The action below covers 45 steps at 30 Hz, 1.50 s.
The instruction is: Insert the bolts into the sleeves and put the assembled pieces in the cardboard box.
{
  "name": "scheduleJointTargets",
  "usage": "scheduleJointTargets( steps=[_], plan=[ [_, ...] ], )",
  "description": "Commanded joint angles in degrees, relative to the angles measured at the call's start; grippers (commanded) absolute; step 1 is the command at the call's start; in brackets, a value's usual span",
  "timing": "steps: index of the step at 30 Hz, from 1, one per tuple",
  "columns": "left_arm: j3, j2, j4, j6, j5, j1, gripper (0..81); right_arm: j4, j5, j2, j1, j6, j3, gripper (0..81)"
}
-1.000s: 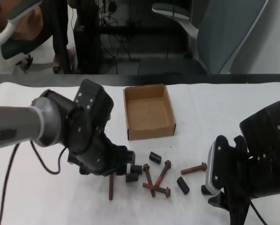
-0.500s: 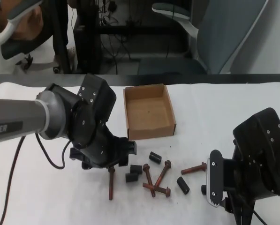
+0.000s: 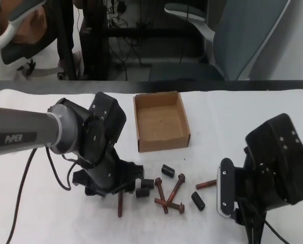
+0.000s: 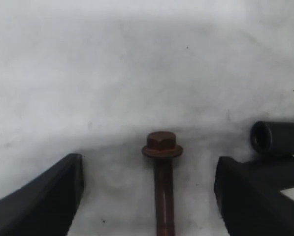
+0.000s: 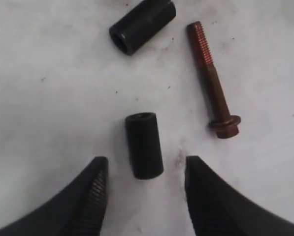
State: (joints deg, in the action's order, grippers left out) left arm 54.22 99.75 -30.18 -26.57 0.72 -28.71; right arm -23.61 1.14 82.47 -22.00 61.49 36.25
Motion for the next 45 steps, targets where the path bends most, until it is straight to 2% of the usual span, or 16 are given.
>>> scheduleJointTargets(
  steps=[1,10,13,15,18,22,23,24,26,27,28,33,38,41,45],
  plan=[
    [0.08,0.61,-0.62,-0.46,-2.61,0.16,70.0,0.24,0.05,3.27,0.27,0.42,2.59,45.6],
    [0.08,0.61,-2.43,-2.62,-2.11,0.16,70.0,-10.10,-1.14,7.75,0.27,0.53,7.72,45.6],
    [0.08,0.61,-2.69,-2.62,-4.24,0.16,62.4,-10.12,-2.96,8.17,0.27,0.52,7.70,45.4],
    [0.08,0.61,-2.83,-2.62,-4.93,0.16,56.1,-10.12,-3.69,8.62,0.27,0.25,7.70,41.4],
    [0.08,0.61,-3.15,-2.08,-5.57,0.16,54.5,-10.12,-3.80,9.71,0.27,0.25,7.70,33.9],
    [0.08,0.61,-3.15,-0.57,-7.79,0.16,52.1,-10.12,-2.89,10.55,0.27,0.25,7.70,32.6],
    [0.08,0.61,-3.15,-0.05,-8.20,0.16,49.1,-10.12,-2.26,10.54,0.27,0.25,7.70,30.4],
    [0.08,0.61,-3.15,0.42,-8.19,0.16,42.6,-10.12,-1.71,10.54,0.27,-0.02,7.70,24.2],
    [0.08,0.61,-3.15,1.46,-8.39,0.16,23.8,-10.12,-0.35,10.54,0.27,-1.10,7.77,2.9],
    [0.08,0.61,-3.04,1.67,-8.36,0.16,8.3,-9.81,0.14,10.54,0.27,-1.97,7.77,0.1],
    [0.08,0.61,-2.84,2.13,-8.36,0.16,2.1,-9.78,0.17,10.54,0.27,-3.24,7.77,0.0],
    [0.08,0.61,-0.35,5.25,-7.96,0.16,1.3,-9.72,-1.79,10.31,0.27,-9.56,7.77,0.0],
    [-0.52,-2.60,2.48,8.03,-7.94,-0.63,1.3,-9.21,-15.26,6.79,0.27,-20.26,7.65,0.0],
    [-3.58,-8.77,7.50,7.27,-6.61,-1.20,1.3,-5.54,-18.52,3.07,0.27,-25.41,6.23,0.4],
    [-10.66,-20.56,19.91,7.92,-4.35,-1.86,1.4,1.86,-18.81,-4.01,0.27,-32.99,2.02,0.4]
  ],
)
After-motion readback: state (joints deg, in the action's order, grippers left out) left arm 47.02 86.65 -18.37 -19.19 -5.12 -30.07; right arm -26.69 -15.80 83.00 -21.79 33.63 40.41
